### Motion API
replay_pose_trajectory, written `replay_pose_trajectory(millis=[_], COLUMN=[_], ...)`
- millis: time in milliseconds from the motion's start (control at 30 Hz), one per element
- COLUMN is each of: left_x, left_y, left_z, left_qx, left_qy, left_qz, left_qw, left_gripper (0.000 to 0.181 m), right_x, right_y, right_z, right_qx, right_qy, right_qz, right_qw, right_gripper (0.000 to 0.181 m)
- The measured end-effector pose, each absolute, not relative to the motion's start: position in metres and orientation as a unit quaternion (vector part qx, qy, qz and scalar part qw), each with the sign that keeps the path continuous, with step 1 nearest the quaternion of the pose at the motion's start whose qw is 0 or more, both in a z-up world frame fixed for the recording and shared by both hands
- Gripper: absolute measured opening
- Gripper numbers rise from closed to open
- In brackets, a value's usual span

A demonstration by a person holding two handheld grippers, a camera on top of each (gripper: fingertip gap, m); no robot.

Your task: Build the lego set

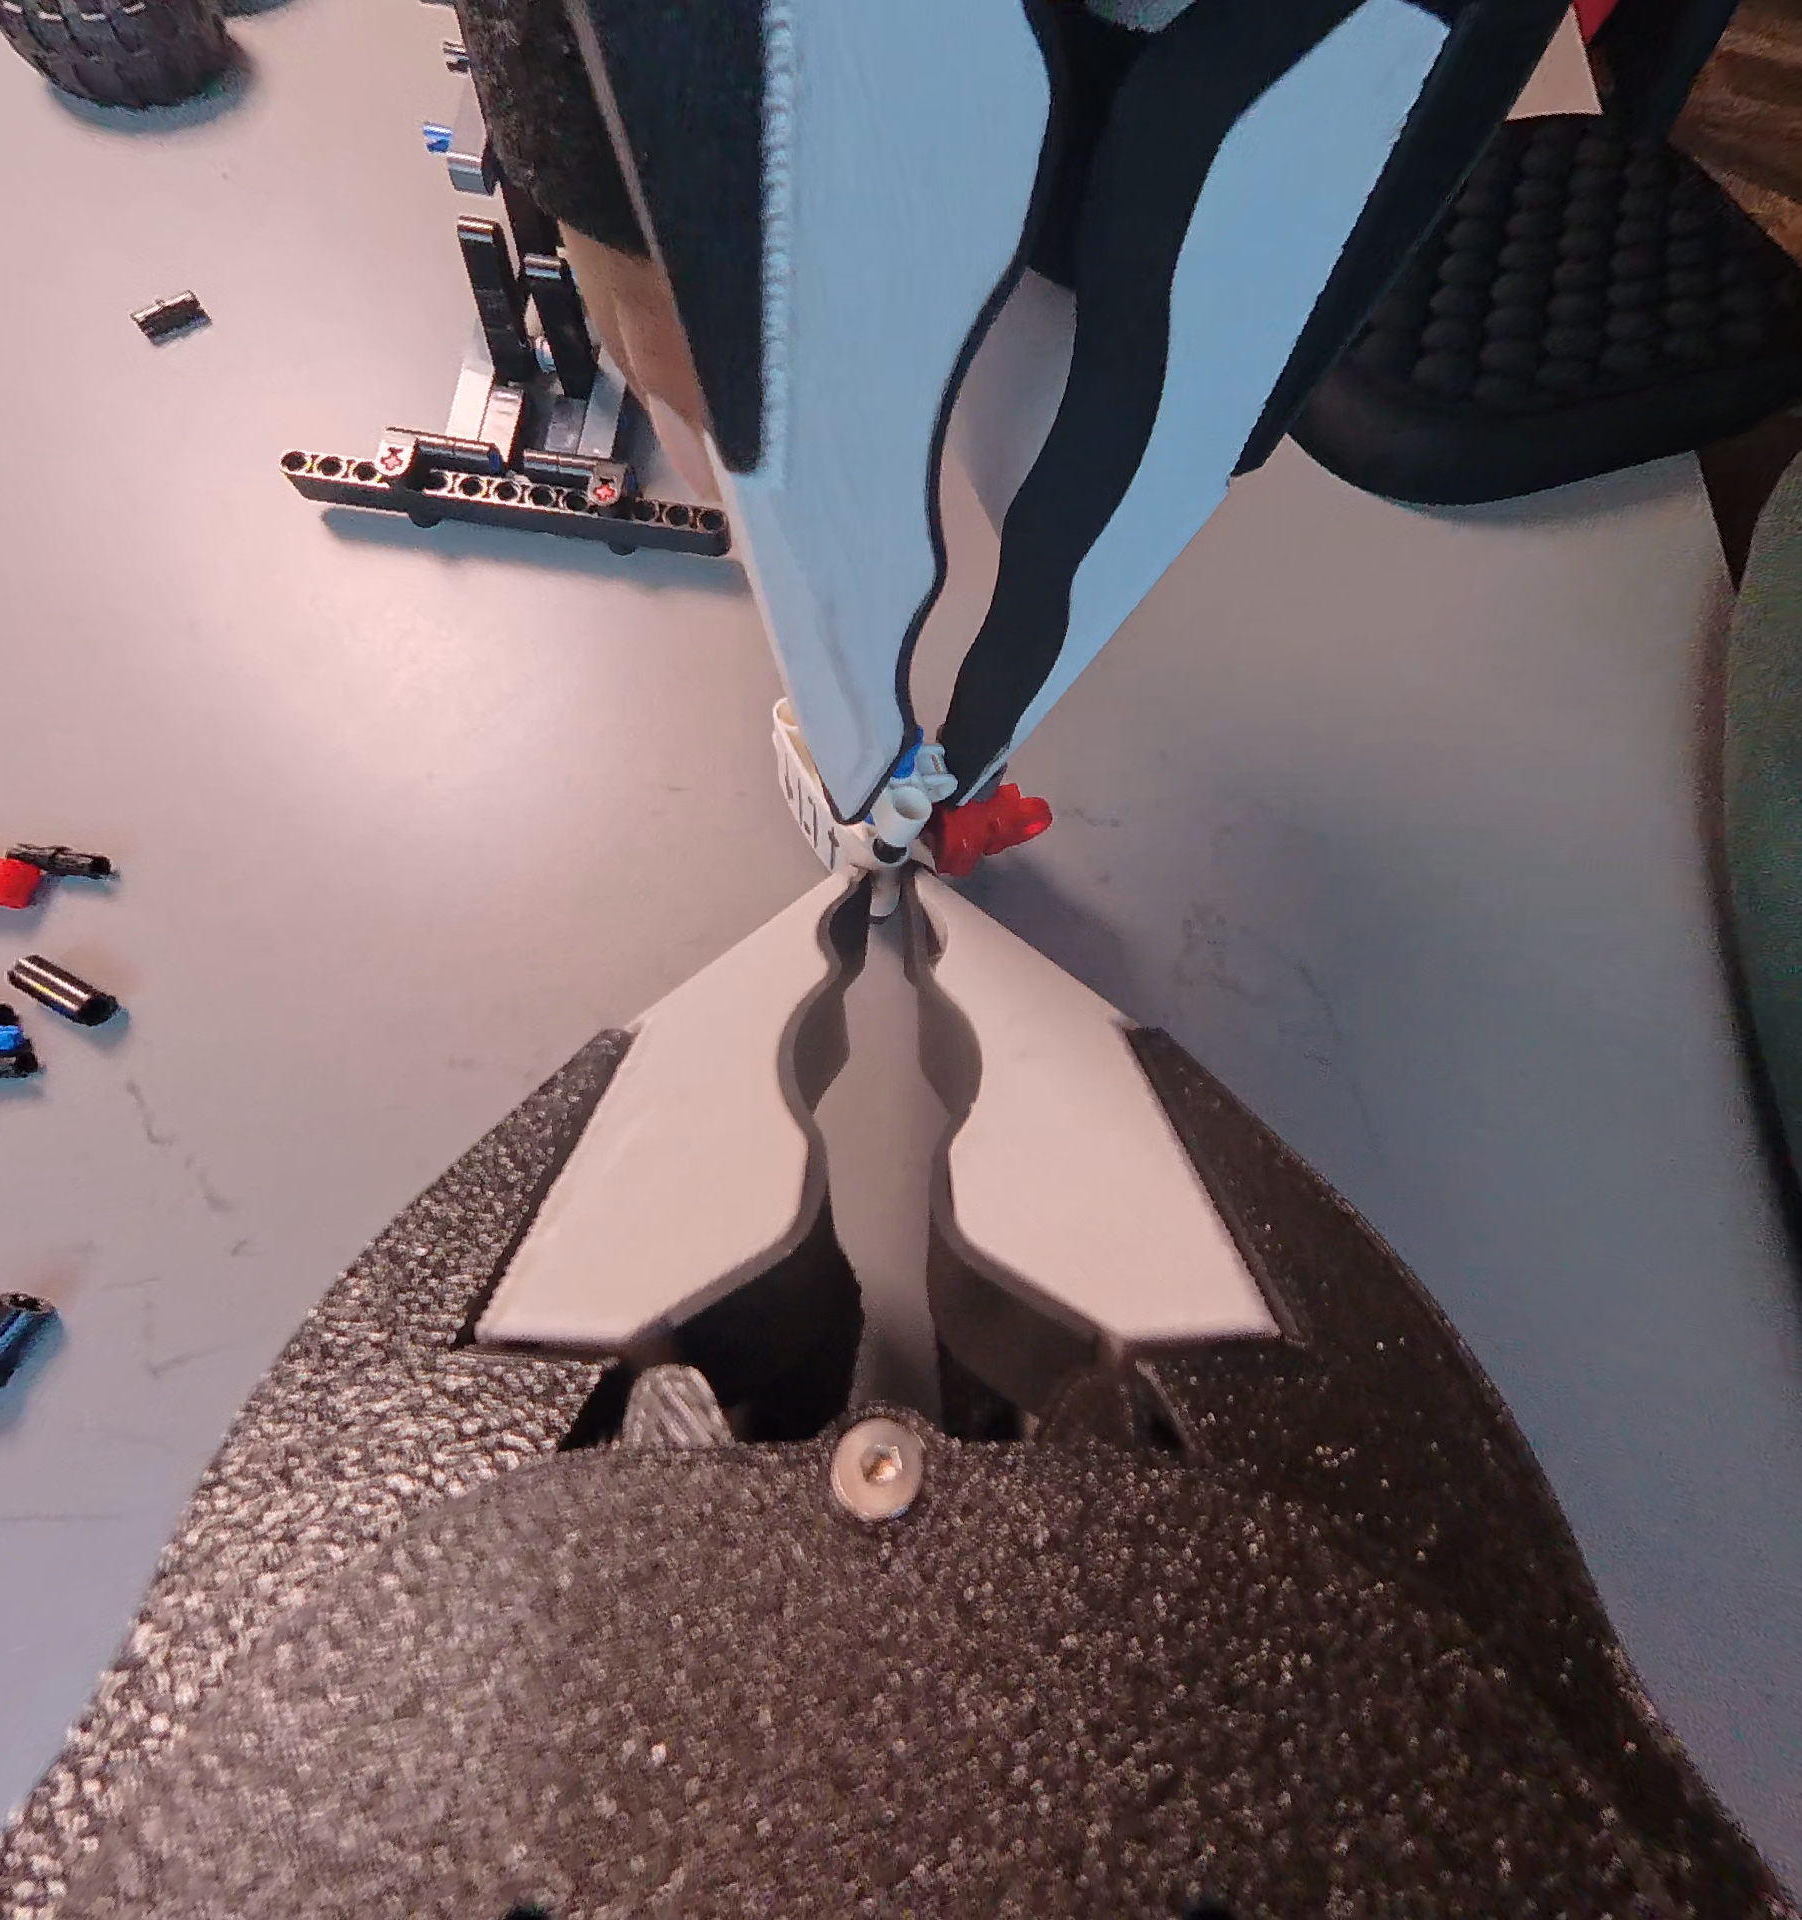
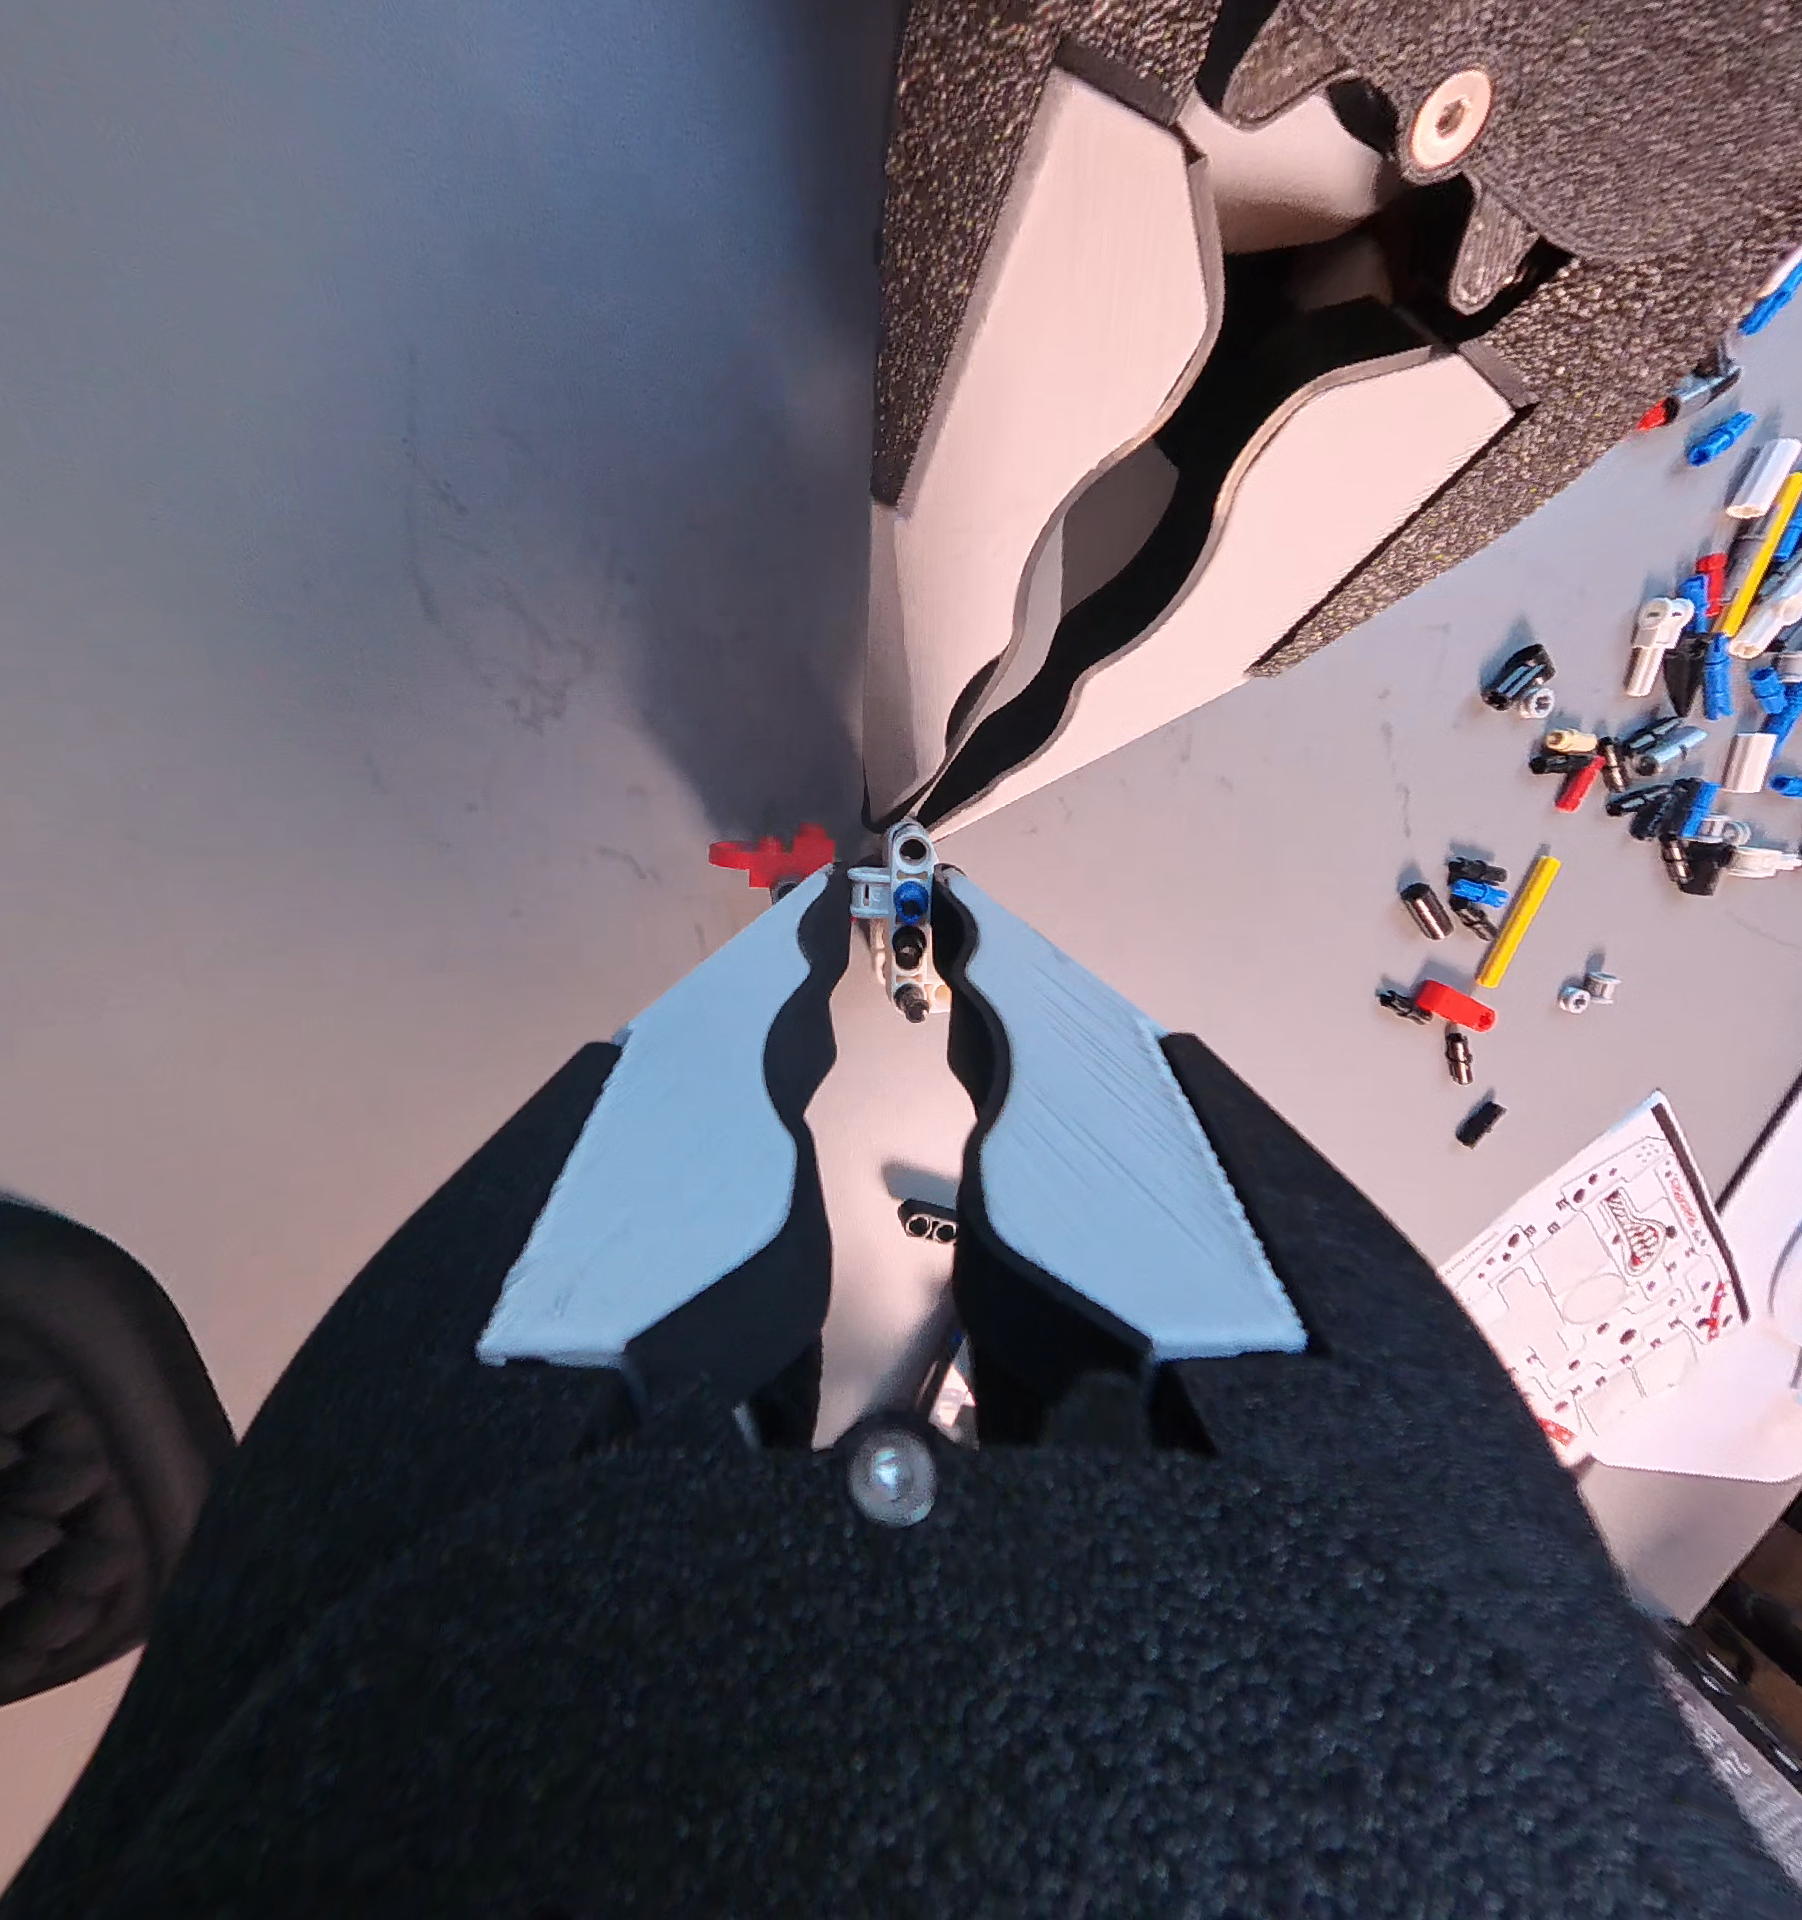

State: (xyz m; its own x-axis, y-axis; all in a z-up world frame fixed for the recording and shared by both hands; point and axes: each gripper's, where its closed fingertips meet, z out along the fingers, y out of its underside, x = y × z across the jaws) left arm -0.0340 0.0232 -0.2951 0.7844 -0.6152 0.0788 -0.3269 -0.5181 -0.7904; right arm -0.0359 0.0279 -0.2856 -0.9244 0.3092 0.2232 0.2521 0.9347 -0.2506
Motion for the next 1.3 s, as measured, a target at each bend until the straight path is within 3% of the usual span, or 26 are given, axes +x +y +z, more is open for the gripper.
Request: replay_pose_trajectory(millis=[33,500,667,800,1300], left_x=[-0.0335,-0.0315,-0.0316,-0.0312,-0.0319], left_y=[0.0238,0.0285,0.0274,0.0261,0.0310], left_z=[-0.2951,-0.2948,-0.2955,-0.2951,-0.2991], left_qx=[-0.854,-0.859,-0.854,-0.849,-0.853], left_qy=[0.275,0.268,0.269,0.273,0.273], left_qz=[-0.174,-0.162,-0.168,-0.174,-0.157], left_qw=[0.406,0.405,0.412,0.419,0.417], left_gripper=[0.004,0.004,0.005,0.022,0.011], right_x=[-0.0356,-0.0336,-0.0333,-0.0354,-0.0336], right_y=[0.0285,0.0343,0.0335,0.0329,0.0333], right_z=[-0.2858,-0.2888,-0.2884,-0.2884,-0.2844], right_qx=[-0.143,-0.092,-0.102,-0.109,-0.122], right_qy=[-0.976,-0.989,-0.981,-0.974,-0.966], right_qz=[0.106,0.052,0.087,0.103,0.149], right_qw=[0.128,0.105,0.140,0.170,0.175], right_gripper=[0.014,0.015,0.015,0.016,0.023])
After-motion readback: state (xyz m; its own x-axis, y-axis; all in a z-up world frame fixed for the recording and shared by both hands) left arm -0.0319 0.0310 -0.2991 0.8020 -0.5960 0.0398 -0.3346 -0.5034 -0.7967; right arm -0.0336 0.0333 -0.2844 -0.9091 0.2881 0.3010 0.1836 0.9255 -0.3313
